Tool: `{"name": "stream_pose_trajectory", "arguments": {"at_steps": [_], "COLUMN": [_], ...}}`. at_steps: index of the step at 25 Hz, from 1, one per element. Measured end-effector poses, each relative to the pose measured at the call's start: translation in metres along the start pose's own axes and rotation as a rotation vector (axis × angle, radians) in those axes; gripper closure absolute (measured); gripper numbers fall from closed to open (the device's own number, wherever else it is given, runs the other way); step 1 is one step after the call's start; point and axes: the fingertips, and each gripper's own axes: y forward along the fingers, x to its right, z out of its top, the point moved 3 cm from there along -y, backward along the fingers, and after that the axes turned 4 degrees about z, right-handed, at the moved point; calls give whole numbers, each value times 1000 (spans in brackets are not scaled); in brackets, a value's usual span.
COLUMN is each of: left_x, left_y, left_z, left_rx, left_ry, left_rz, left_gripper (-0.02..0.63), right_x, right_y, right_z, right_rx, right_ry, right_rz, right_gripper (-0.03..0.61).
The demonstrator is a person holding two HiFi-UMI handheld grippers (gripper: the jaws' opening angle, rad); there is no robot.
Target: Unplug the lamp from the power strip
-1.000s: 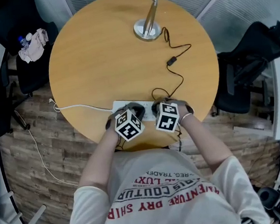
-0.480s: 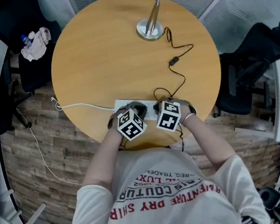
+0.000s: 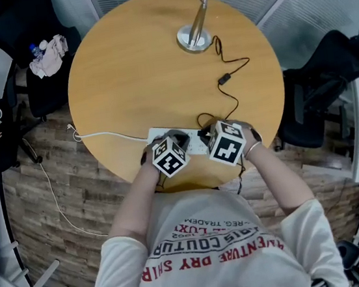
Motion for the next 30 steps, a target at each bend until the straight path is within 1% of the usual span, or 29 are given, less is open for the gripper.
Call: {"name": "stream_pose_trajectory", "arguments": {"at_steps": [3, 5, 7, 9, 12, 16, 19, 22, 24, 26, 28, 30], "left_x": [1, 2, 1, 1, 3, 3, -1, -1, -1, -3, -4, -3], "left_y": [0, 1, 2, 1, 0, -8, -26, -50, -71, -98, -125, -148], "left_z": [-1, 0, 0, -1, -4, 1, 22, 48, 69, 95, 119, 135], "left_rx": [2, 5, 6, 4, -3, -13, 68, 168, 260, 379, 486, 566], "left_ry": [6, 10, 10, 13, 23, -15, -38, -33, -41, -65, -97, -110], "left_rz": [14, 21, 19, 20, 45, 79, 151, 206, 231, 247, 261, 278], "left_gripper": [586, 586, 586, 586, 584, 584, 586, 586, 586, 586, 586, 585], "right_x": [8, 7, 4, -1, -7, -5, -4, -3, -1, 0, 1, 0], "right_y": [-22, -22, -22, -24, -33, -52, -73, -93, -108, -122, -134, -145], "right_z": [-1, -8, -10, -9, -7, -10, -11, -12, -13, -13, -13, -14], "right_rx": [-16, -9, 20, 76, 191, 383, 521, 644, 720, 794, 862, 919], "right_ry": [-39, -25, -1, 32, 104, 277, 362, 421, 461, 489, 495, 494], "right_rz": [-43, -53, -69, -80, -113, -201, -269, -341, -379, -403, -428, -464], "right_gripper": [509, 509, 509, 509, 508, 508, 508, 508, 508, 508, 508, 508]}}
